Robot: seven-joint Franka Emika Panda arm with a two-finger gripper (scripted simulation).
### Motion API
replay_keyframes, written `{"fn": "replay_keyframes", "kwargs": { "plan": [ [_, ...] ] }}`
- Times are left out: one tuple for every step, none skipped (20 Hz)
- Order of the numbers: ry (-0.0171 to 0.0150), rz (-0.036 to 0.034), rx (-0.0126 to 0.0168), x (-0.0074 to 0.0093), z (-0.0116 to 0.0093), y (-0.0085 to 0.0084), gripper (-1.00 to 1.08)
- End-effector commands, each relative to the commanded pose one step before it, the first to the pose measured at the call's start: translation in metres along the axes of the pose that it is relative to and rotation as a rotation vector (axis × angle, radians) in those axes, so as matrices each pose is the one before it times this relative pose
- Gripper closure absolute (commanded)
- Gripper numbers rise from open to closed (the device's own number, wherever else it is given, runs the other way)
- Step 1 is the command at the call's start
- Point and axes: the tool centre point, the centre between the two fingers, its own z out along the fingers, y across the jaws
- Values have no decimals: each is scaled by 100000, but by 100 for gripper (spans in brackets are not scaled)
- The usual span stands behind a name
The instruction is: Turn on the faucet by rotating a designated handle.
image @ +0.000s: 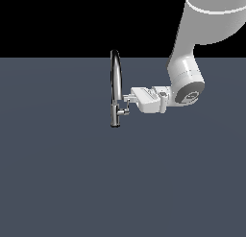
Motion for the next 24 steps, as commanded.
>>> {"fn": "replay_keyframes", "kwargs": {
  "plan": [
    [-118, 743, 18, 554, -271, 992, 108],
    [0, 0, 0, 133, -22, 297, 108],
    [0, 0, 0, 134, -23, 301, 108],
    [32, 5, 61, 136, -56, 310, 108],
    [0, 0, 0, 138, -24, 309, 108],
    [0, 0, 0, 140, -24, 313, 108],
    [0, 0, 0, 142, -25, 318, 108],
    [34, 5, 60, 145, -57, 327, 108],
    [0, 0, 0, 147, -26, 326, 108],
    [0, 0, 0, 149, -26, 330, 108],
    [38, 7, 57, 152, -56, 339, 108],
    [0, 0, 0, 155, -28, 339, 108],
    [0, 0, 0, 0, 0, 0, 108],
    [-328, -2103, -1100, -1166, 825, -1018, 108],
    [41, 242, 126, 720, -97, 291, 108],
    [41, 242, 127, 718, -97, 289, 108],
    [39, 234, 123, 710, -95, 287, 108],
    [40, 238, 125, 709, -96, 284, 108],
    [40, 238, 126, 704, -96, 281, 108],
    [39, 229, 123, 695, -94, 278, 108],
    [39, 233, 126, 692, -95, 275, 108],
    [38, 224, 122, 682, -94, 270, 108],
    [39, 231, 129, 679, -97, 263, 108],
    [0, 0, 0, 0, 0, 0, 108]
  ]
}}
